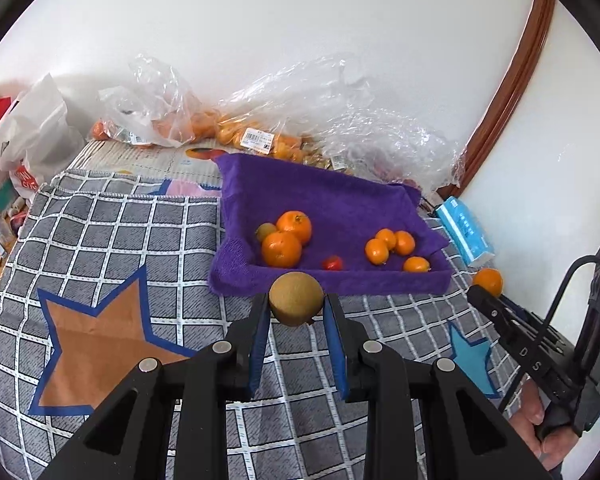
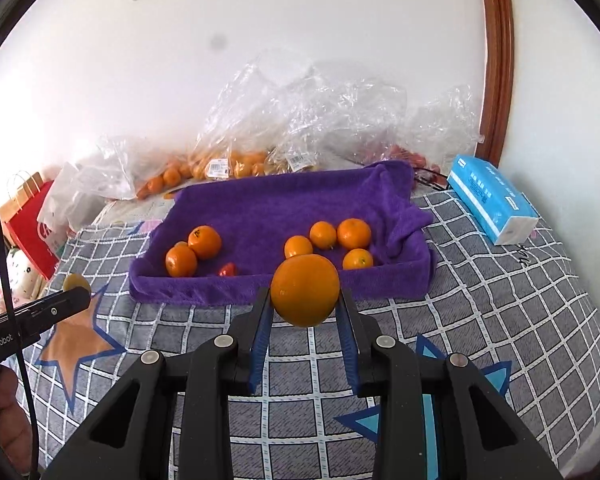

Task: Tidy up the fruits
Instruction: 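Carry the yellow-green fruit toward the towel while the right tool carries its orange there, then lower the yellow-green fruit onto the towel while the right tool lowers its orange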

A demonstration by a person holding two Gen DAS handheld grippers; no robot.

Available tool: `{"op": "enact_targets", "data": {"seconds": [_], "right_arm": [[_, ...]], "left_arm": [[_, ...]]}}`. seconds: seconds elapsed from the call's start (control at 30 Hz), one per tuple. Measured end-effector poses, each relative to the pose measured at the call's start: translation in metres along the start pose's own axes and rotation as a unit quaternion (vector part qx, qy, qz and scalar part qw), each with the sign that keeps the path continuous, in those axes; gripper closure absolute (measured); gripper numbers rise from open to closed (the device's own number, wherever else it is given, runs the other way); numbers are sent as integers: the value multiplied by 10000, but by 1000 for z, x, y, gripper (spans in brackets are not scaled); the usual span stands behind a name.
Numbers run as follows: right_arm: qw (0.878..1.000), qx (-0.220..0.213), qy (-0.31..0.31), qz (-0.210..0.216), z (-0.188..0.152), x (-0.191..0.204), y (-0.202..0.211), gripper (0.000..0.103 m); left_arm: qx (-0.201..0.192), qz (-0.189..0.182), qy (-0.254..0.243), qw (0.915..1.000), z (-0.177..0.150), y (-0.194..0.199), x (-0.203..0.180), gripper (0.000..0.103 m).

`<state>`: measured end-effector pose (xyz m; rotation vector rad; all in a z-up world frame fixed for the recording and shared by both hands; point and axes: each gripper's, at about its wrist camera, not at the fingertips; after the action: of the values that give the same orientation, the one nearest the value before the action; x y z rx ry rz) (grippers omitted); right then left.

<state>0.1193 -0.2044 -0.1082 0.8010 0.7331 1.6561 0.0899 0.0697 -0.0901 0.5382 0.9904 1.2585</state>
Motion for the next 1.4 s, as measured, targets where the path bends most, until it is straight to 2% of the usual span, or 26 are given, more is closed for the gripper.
{"op": "enact_targets", "data": {"seconds": [0.57, 1.4], "right_arm": [[9997, -157, -193, -4, 31, -8, 11, 71], [9997, -57, -211, -75, 62, -5, -31, 71]], "left_arm": [[-160, -59, -80, 9998, 35, 13, -11, 77], [21, -139, -21, 9999, 75, -26, -2, 77]]}}
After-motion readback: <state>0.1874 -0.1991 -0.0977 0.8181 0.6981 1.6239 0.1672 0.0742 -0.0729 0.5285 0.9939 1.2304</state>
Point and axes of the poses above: each gripper's, at about its wrist camera, not at the fingertips, and y roughly against the way its jaws point, x to its left, z to its top, and after that the axes turned 14 degrees about x, right-handed
